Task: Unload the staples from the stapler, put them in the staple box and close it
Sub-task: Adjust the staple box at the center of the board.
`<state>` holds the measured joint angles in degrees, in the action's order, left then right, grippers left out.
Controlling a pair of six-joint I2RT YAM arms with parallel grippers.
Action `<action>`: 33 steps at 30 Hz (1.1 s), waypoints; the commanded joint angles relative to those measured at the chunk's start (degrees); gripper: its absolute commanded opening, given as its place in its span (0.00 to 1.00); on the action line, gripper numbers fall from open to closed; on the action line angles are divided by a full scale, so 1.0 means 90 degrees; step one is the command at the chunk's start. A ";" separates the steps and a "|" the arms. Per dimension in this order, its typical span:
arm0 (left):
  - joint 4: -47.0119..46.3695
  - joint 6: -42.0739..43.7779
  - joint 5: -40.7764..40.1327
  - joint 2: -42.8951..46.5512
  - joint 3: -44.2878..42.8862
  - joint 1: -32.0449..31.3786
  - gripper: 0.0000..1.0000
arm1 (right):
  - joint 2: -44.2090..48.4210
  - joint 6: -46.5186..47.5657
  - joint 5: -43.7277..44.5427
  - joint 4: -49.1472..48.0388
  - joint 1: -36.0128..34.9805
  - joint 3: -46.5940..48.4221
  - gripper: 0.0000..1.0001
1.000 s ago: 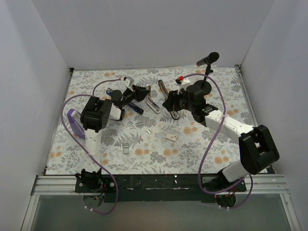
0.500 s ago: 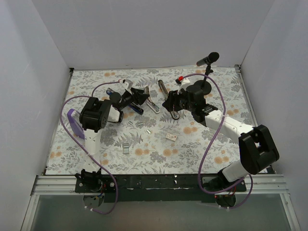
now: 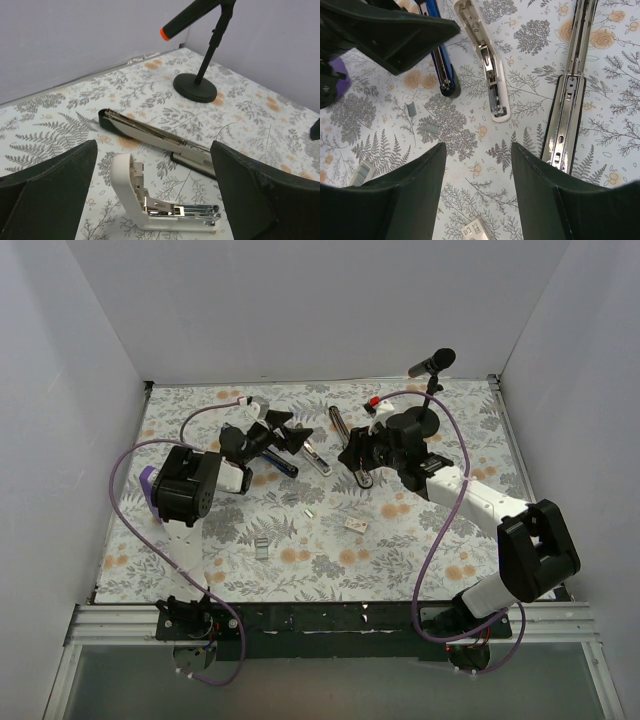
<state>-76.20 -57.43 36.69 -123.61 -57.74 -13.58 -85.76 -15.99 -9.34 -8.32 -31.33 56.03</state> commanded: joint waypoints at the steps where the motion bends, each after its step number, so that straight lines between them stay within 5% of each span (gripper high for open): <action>1: -0.2255 0.0014 -0.0179 0.1009 0.0321 0.0035 0.98 | 0.0212 0.0097 0.0071 0.0162 0.0015 0.0210 0.63; 9: -0.1418 -0.0045 -0.0482 0.2756 0.1180 -0.0014 0.98 | 0.0582 0.0175 0.0110 0.0562 0.0015 0.0093 0.63; 12: 0.0074 -0.0151 -0.1346 0.3752 0.1366 -0.0072 0.98 | 0.0778 0.0088 0.0110 0.0572 0.0015 -0.0014 0.63; 19: 0.6603 -0.1304 -0.3197 0.5248 -0.0077 -0.0024 0.98 | 0.1022 -0.0186 -0.0094 0.0827 0.0015 -0.0248 0.62; 23: 0.7839 -0.1295 -0.2856 0.5589 -0.0332 0.0005 0.98 | 0.1217 -0.0294 -0.0143 0.0564 -0.0015 -0.0746 0.61; 25: 0.8618 -0.1324 -0.2652 0.5892 -0.0294 0.0005 0.85 | 0.1315 -0.0313 -0.0134 0.0524 -0.0015 -0.0874 0.61; 26: 0.8797 -0.1295 -0.2593 0.5999 -0.0217 -0.0004 0.58 | 0.1345 -0.0323 -0.0114 0.0514 -0.0015 -0.0903 0.61; 27: 0.8993 -0.1314 -0.2602 0.6261 -0.0032 -0.0014 0.44 | 0.1383 -0.0304 -0.0104 0.0514 -0.0015 -0.0942 0.61; 29: 0.9889 -0.1237 -0.2883 0.6420 0.0067 -0.0034 0.31 | 0.1442 -0.0274 -0.0095 0.0543 -0.0024 -0.0942 0.61; 32: 1.1423 -0.1217 -0.4002 0.6537 0.0184 -0.0102 0.25 | 0.1550 -0.0225 -0.0114 0.0553 -0.0024 -0.0942 0.61; 33: 1.1735 -0.1246 -0.4317 0.6566 0.0281 -0.0102 0.15 | 0.1589 -0.0225 -0.0143 0.0543 -0.0025 -0.0942 0.61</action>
<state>8.27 -68.86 9.54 -66.98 -57.21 -14.11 -74.32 -18.06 -9.63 -1.32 -31.38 47.22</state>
